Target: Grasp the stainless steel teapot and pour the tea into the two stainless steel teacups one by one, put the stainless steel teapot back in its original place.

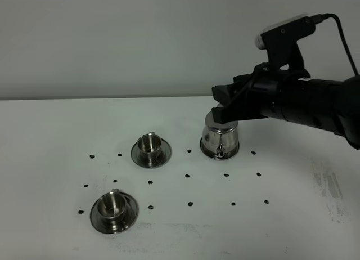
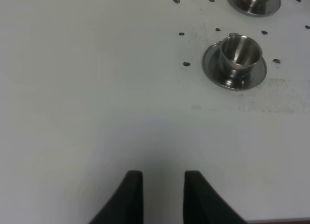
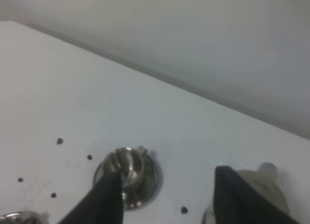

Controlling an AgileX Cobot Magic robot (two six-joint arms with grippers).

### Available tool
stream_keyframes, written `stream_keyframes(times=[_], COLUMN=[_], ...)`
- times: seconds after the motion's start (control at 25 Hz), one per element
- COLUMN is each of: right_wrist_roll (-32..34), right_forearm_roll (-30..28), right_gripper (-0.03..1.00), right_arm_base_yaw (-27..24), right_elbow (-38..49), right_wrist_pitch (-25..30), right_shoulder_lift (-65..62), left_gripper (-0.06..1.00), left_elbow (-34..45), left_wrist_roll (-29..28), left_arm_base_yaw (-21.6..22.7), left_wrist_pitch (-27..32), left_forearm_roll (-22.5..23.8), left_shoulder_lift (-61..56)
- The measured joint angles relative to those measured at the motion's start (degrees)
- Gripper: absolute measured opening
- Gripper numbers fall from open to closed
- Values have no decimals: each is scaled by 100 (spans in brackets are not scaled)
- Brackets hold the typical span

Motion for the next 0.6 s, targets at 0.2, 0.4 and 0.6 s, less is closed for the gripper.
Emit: stream_keyframes(times=[0.2, 0.4, 0.6], right_wrist_roll=[415, 2603, 5488], right_forearm_roll=[-301, -2117, -4678], right_gripper=[43, 43, 41], right_arm_base_yaw=[0, 0, 32], right_elbow=[-767, -1785, -3159], right_wrist_pitch=[400, 444, 974], right_shoulder_lift=[746, 1313, 2006], left_gripper=[24, 24, 24], left_elbow=[0, 0, 0], left_wrist_roll=[0, 0, 0], left_arm_base_yaw=[0, 0, 0], left_wrist_pitch=[0, 0, 0], left_forearm_roll=[0, 0, 0], left_shoulder_lift=[0, 0, 0])
